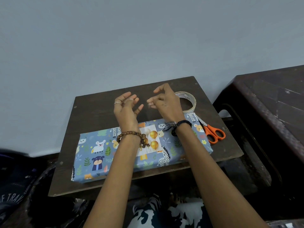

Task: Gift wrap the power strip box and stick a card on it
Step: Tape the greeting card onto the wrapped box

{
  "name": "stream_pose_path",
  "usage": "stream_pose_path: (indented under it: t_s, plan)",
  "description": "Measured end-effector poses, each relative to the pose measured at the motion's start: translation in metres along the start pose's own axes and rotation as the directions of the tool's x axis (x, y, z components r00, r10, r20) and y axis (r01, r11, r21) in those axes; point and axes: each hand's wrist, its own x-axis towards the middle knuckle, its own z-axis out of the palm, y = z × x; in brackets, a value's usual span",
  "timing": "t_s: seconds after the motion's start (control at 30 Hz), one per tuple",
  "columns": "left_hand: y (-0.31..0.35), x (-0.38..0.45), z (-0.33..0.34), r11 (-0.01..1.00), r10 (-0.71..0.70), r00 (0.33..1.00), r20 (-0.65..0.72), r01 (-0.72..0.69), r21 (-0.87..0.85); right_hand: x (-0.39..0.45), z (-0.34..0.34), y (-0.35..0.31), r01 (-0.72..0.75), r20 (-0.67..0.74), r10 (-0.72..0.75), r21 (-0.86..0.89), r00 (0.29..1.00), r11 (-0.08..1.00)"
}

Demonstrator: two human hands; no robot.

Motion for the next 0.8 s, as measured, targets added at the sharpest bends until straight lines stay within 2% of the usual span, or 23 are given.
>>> stream_pose_path:
  t_s: [0.17,0.3,0.37,0.47,0.57,0.63,0.7,0.73,0.8]
  plan:
    - [0.0,0.0,0.0,1.0,0.003,1.0,0.001,-0.003,0.01,0.003,-0.002,-0.001,-0.072,0.013,0.071,0.059,0.997,0.996]
    - [0.001,-0.001,0.0,1.0,0.0,1.0,0.004,0.0,0.013,-0.001,-0.004,-0.004,-0.015,-0.013,0.016,0.071,1.0,0.997]
    - [0.001,0.0,0.0,1.0,0.001,1.0,0.002,-0.001,0.015,0.0,-0.005,-0.003,0.015,-0.075,-0.011,0.054,0.997,0.998]
    - [0.001,0.0,-0.001,0.999,0.007,1.0,0.007,-0.007,0.039,0.001,-0.018,-0.003,0.089,-0.219,-0.121,-0.154,0.968,0.984]
    - [0.001,-0.001,-0.001,0.997,0.016,1.0,0.025,-0.017,0.077,0.0,-0.039,0.002,0.038,-0.296,-0.166,-0.394,0.941,0.918]
    - [0.001,-0.002,-0.001,0.993,0.027,0.999,0.042,-0.031,0.115,0.001,-0.046,0.007,-0.047,-0.233,-0.068,-0.454,0.97,0.89]
    - [0.0,-0.003,0.0,0.985,0.035,0.997,0.063,-0.045,0.165,0.001,-0.045,0.008,-0.118,-0.113,0.068,-0.533,0.991,0.838]
    - [0.0,-0.003,0.001,0.981,0.036,0.996,0.081,-0.05,0.188,0.001,-0.043,0.009,-0.125,-0.07,0.103,-0.585,0.992,0.801]
    - [0.002,-0.005,0.002,0.972,0.031,0.992,0.12,-0.057,0.227,0.0,-0.041,0.007,-0.086,-0.038,0.081,-0.648,0.996,0.757]
